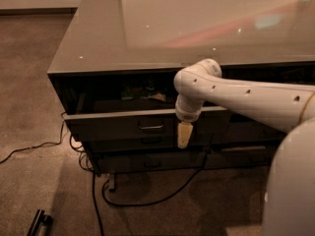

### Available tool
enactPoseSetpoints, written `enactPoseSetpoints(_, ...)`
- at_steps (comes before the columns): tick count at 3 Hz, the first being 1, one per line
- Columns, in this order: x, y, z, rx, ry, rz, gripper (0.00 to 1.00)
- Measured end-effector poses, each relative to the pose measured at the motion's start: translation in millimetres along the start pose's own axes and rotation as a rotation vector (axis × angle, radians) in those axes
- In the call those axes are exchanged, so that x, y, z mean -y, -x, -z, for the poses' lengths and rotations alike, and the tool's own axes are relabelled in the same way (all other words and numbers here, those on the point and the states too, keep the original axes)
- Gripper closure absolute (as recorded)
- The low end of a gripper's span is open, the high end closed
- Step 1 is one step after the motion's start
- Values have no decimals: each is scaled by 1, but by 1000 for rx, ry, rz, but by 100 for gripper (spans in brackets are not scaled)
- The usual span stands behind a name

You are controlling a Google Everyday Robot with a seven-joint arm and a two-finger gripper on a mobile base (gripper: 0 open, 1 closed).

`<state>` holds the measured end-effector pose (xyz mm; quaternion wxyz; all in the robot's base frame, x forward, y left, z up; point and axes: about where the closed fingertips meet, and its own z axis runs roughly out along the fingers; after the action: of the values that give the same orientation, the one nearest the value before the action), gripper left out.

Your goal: Open top drawer

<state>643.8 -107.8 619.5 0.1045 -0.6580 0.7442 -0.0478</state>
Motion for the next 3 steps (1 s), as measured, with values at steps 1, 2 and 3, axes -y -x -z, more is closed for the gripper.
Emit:
enactPoseSetpoints(1,-25,-7,0,-21,-11,-38,19)
enactPoseSetpoints(2,-45,-13,0,-23,-13,-69,41)
enactPoseSetpoints(3,-43,-12,8,-23,-13,-69,65)
